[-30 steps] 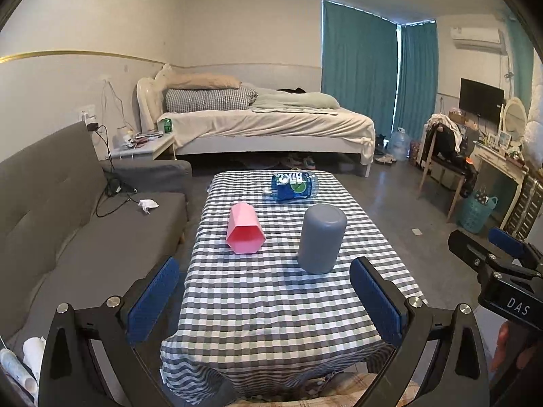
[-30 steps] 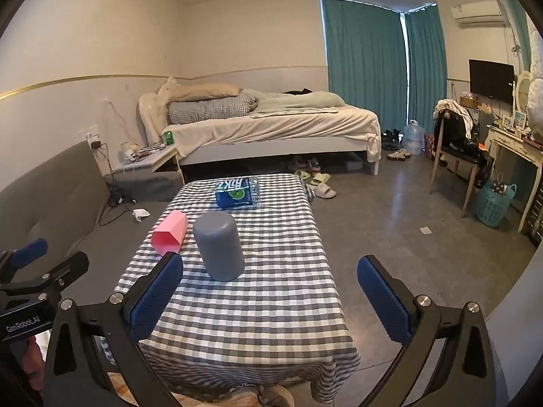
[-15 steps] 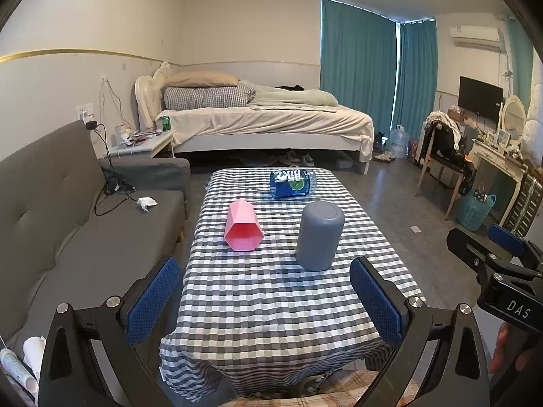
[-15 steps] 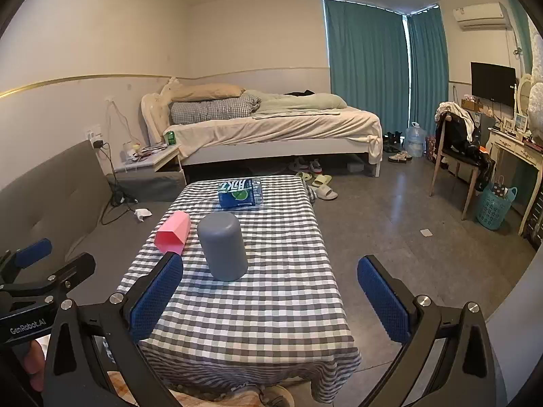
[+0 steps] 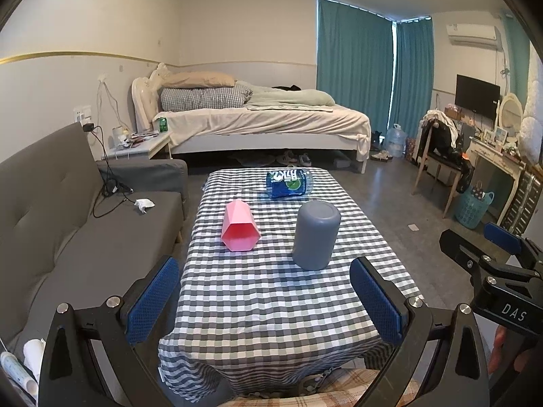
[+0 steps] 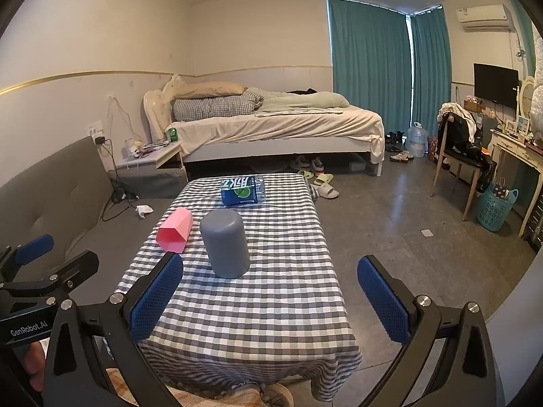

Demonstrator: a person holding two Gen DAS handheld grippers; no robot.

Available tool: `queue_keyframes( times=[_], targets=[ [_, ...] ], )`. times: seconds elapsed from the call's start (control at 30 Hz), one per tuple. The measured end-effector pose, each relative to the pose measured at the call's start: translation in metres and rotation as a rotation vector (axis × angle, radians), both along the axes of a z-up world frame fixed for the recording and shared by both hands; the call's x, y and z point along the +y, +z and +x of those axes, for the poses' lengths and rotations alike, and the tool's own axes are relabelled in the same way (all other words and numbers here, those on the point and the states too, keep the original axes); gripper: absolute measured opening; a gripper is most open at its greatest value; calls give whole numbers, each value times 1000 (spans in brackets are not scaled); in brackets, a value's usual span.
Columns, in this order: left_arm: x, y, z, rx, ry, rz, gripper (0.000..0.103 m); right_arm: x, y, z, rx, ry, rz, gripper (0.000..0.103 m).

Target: Flip cup upside down

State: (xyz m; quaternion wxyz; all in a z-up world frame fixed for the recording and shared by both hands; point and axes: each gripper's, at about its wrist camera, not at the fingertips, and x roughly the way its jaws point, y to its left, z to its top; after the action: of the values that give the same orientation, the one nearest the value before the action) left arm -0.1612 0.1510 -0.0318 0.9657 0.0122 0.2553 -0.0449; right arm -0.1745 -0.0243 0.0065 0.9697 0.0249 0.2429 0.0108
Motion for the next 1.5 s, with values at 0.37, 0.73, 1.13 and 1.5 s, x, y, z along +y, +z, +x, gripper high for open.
queue_keyframes(
  times=[0.37, 0.73, 1.13, 1.5],
  targets=[
    [1, -1, 2, 2, 5, 4, 103, 2, 0, 0, -3, 5, -9, 103],
    [1, -1, 3, 7, 1, 1, 103, 4, 1, 1, -2, 9, -17, 103],
    [0, -3, 3, 5, 1, 3, 103, 5, 0, 0, -1, 13, -20, 103],
    [4, -4, 2, -3, 10, 3, 103, 7, -1, 1, 3, 14, -19, 103]
  ],
)
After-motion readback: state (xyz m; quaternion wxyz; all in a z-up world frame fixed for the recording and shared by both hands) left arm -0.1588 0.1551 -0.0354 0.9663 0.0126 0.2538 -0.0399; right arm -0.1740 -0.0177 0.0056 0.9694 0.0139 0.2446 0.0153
